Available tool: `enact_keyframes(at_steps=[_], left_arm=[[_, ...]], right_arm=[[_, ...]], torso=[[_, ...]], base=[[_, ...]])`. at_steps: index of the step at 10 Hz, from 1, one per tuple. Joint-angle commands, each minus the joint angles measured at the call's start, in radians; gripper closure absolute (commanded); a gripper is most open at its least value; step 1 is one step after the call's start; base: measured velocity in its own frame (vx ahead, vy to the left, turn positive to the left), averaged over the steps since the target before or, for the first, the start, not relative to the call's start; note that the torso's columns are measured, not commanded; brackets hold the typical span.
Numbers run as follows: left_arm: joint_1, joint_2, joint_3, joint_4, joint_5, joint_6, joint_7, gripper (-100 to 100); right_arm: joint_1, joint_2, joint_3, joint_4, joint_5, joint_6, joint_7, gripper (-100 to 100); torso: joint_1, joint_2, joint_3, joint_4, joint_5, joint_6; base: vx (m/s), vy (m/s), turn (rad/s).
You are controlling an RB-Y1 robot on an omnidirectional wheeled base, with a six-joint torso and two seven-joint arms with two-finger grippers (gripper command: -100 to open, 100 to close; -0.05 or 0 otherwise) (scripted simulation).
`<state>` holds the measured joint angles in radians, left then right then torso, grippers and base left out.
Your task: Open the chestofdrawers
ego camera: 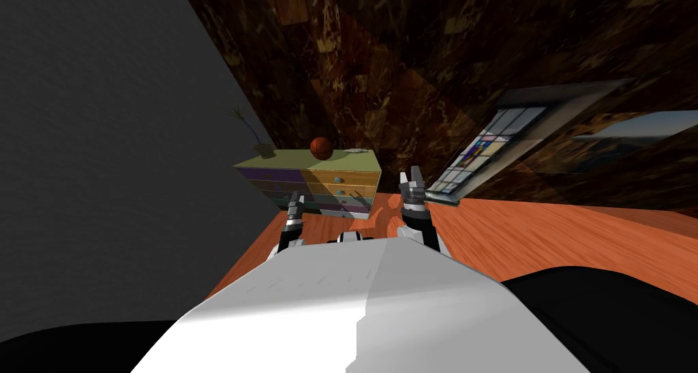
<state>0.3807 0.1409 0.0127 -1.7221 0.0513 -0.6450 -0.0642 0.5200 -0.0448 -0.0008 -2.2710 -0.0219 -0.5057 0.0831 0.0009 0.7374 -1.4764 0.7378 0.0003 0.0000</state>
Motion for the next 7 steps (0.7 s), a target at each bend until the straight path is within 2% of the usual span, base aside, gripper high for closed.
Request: enact_keyframes(at_steps=[1,4,7], left_arm=[[-0.014,0.009,-0.008,0.059,-0.005,-0.007,0.002,-100],[-0.035,0.014,-0.015,0.132,-0.010,-0.017,0.004,-100],[-0.058,0.002,-0.022,0.210,-0.016,-0.028,0.006,-100]], right_arm=[[0.000,0.000,0.000,0.000,0.000,0.000,0.000,0],[0.000,0.000,0.000,0.000,0.000,0.000,0.000,0],[0.000,0.000,0.000,0.000,0.000,0.000,0.000,0]], torso=[[0.001,0.001,0.001,0.000,0.000,0.000],[-0.001,0.002,0.001,0.000,0.000,0.000],[-0.002,0.001,0.001,0.000,-0.001,0.000]], base=[[0.122,-0.099,-0.033],[0.120,-0.096,-0.037],[0.113,-0.112,-0.042]])
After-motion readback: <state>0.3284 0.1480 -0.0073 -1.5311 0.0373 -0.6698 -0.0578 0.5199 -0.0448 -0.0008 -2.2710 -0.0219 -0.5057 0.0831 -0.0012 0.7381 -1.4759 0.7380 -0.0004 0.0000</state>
